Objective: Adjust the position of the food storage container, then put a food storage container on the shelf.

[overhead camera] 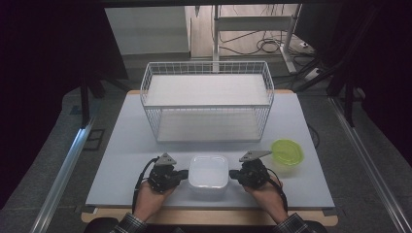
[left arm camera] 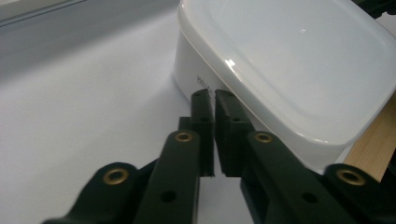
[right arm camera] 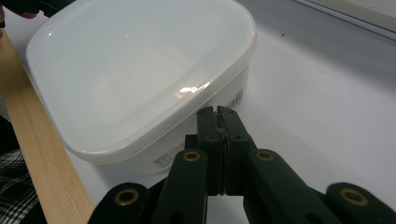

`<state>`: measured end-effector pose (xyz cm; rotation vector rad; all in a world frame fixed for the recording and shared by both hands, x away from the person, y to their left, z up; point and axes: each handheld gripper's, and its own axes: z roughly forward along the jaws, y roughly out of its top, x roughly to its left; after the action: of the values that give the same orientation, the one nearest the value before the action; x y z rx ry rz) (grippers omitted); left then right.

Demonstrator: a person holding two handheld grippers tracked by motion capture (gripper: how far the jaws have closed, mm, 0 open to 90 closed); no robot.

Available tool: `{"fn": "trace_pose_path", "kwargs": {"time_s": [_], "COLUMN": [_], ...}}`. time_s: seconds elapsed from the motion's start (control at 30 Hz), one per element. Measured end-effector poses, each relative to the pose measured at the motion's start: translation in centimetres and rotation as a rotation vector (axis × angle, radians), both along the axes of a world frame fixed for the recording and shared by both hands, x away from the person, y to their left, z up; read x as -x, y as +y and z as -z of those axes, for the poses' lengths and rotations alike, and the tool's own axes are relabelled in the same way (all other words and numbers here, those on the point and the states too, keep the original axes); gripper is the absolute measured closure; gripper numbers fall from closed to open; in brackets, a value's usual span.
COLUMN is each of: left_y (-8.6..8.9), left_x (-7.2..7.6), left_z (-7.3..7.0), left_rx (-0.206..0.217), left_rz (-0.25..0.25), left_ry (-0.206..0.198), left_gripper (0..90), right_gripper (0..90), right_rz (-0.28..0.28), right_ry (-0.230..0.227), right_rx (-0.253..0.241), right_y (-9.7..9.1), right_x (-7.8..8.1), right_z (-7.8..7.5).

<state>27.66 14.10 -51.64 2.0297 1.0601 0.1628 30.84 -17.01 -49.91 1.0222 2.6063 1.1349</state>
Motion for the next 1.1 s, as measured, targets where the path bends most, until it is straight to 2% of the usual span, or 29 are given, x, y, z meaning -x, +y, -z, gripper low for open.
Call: {"fn": "trace_pose_path", "kwargs": {"time_s": [0.1,0.23,0.33,0.4,0.5,0.63,0.7,0.87,0.93,1.0,1.1], "left_y": [0.7,1.5,1.7,1.8,1.7,1.7,1.8,2.1,2.3,2.4,2.6], "left_x": [0.6,1.0,0.8,0.7,0.7,0.7,0.7,0.7,0.6,0.6,0.5], "left_z": [-0.1,-0.2,-0.1,0.0,0.1,0.2,0.2,0.2,0.1,0.0,-0.6], "left_rx": [-0.024,-0.053,-0.054,-0.051,-0.053,-0.082,-0.078,-0.084,-0.081,-0.055,-0.045], "left_rz": [-0.018,-0.029,-0.027,-0.015,-0.002,0.003,0.008,0.040,0.046,0.041,0.039], "left_ry": [-0.025,-0.084,-0.103,-0.102,-0.109,-0.118,-0.120,-0.162,-0.174,-0.175,-0.167], "left_gripper": [68.9,46.4,34.1,27.9,23.2,16.2,14.4,8.4,7.0,7.1,7.4], "right_gripper": [80.8,68.4,59.3,53.3,45.9,37.5,34.3,31.1,29.1,28.9,25.9], "right_rz": [0.009,0.035,0.062,0.066,0.069,0.073,0.077,0.084,0.090,0.094,0.098], "right_ry": [-0.022,-0.052,-0.062,-0.061,-0.067,-0.078,-0.080,-0.096,-0.088,-0.077,-0.074], "right_rx": [-0.001,0.001,-0.014,-0.020,-0.023,-0.023,-0.031,-0.062,-0.074,-0.082,-0.102], "right_y": [-0.4,-1.3,-2.1,-2.3,-2.4,-2.3,-2.3,-2.6,-2.7,-2.7,-2.5], "right_x": [0.0,-0.2,-0.4,-0.4,-0.5,-0.5,-0.5,-0.4,-0.3,-0.3,-0.1], "right_z": [-0.2,-0.3,-0.4,-0.5,-0.5,-0.4,-0.5,-0.8,-1.0,-1.1,-1.6]}}
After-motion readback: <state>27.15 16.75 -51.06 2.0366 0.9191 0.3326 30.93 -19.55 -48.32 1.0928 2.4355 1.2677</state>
